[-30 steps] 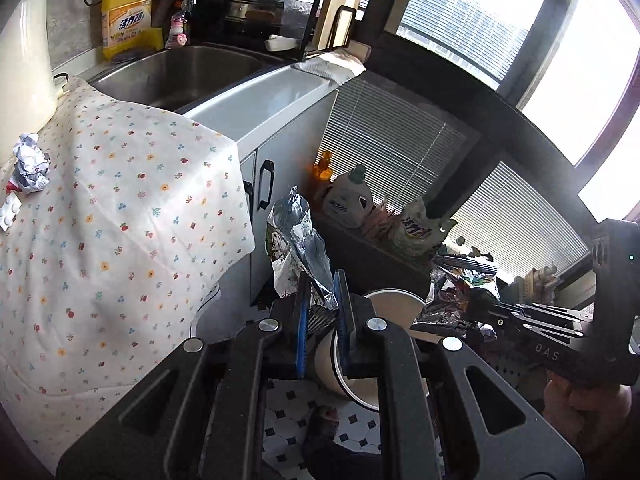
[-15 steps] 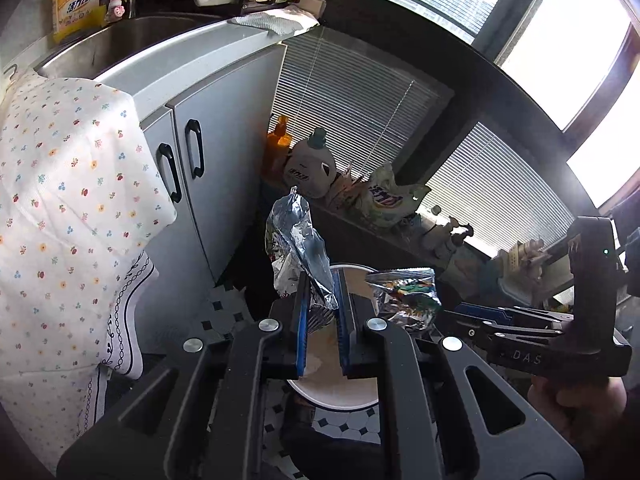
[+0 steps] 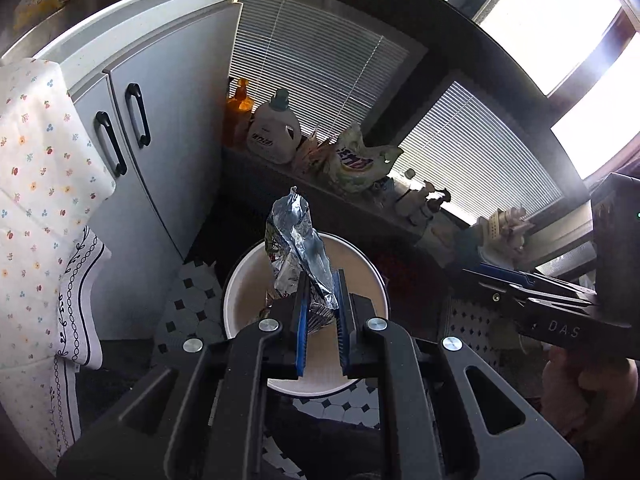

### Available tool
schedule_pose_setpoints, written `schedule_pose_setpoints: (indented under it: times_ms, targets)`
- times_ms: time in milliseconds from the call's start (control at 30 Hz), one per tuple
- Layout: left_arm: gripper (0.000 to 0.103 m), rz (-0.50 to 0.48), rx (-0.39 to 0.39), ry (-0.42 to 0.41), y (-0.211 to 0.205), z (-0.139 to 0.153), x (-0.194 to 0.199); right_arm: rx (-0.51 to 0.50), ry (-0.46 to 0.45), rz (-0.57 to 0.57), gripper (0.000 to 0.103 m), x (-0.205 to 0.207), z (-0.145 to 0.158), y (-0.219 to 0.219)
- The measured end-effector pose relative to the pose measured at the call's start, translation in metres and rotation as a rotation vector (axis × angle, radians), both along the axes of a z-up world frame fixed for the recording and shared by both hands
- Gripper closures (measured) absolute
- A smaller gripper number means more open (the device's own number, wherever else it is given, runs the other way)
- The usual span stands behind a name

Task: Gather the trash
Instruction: 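Carry snack bag and foil wrapper to the white bucket and release both, then move both tools back over the counter toward the red wrappers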

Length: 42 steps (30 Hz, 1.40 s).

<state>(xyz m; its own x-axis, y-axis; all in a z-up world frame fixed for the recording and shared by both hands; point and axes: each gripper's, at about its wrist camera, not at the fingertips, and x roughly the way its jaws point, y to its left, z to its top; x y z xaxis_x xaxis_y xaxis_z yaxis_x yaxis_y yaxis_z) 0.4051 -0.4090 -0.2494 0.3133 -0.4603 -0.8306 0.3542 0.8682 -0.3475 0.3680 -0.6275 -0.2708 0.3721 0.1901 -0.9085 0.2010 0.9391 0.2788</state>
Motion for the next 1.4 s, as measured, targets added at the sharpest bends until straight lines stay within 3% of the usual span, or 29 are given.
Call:
schedule_pose_setpoints:
  times_ms: [133, 200, 267, 500, 567, 667, 733, 767, 1067, 1400]
  targets:
    - [0.089, -0.054, -0.018, 0.033, -0.019, -0.008, 0.001, -0.019, -0.01, -0.05, 0.054, -0.009, 0.007, -0.02]
    - [0.081, -0.072, -0.039, 0.056, -0.024, -0.011, 0.003, -0.023, -0.011, -0.07, 0.053, -0.013, 0.009, -0.026]
    - [0.061, -0.075, -0.043, 0.064, -0.026, -0.013, 0.004, -0.025, -0.011, -0.086, 0.053, -0.016, 0.009, -0.03]
    - [0.044, -0.058, -0.034, 0.06, -0.015, -0.01, 0.007, -0.013, -0.022, -0.107, 0.053, -0.014, 0.009, -0.03]
    - [0.034, -0.037, -0.031, 0.053, -0.006, -0.006, 0.009, -0.01, -0.03, -0.102, 0.05, -0.011, 0.012, -0.025]
    - [0.019, 0.007, -0.01, 0.021, 0.011, 0.004, 0.011, -0.007, -0.056, -0.089, 0.036, -0.004, 0.018, -0.013]
    - [0.014, 0.049, 0.01, -0.008, 0.026, 0.012, 0.011, -0.011, -0.078, -0.085, 0.022, 0.002, 0.023, -0.003]
    - [0.011, 0.07, 0.017, -0.022, 0.034, 0.016, 0.011, -0.008, -0.089, -0.079, 0.02, 0.006, 0.025, 0.003]
    - [0.008, 0.256, 0.069, -0.127, 0.123, 0.052, 0.004, 0.014, -0.172, 0.038, 0.008, 0.037, 0.05, 0.075]
    - [0.008, 0.432, 0.105, -0.225, 0.212, 0.082, -0.015, -0.004, -0.29, 0.161, 0.008, 0.058, 0.082, 0.166]
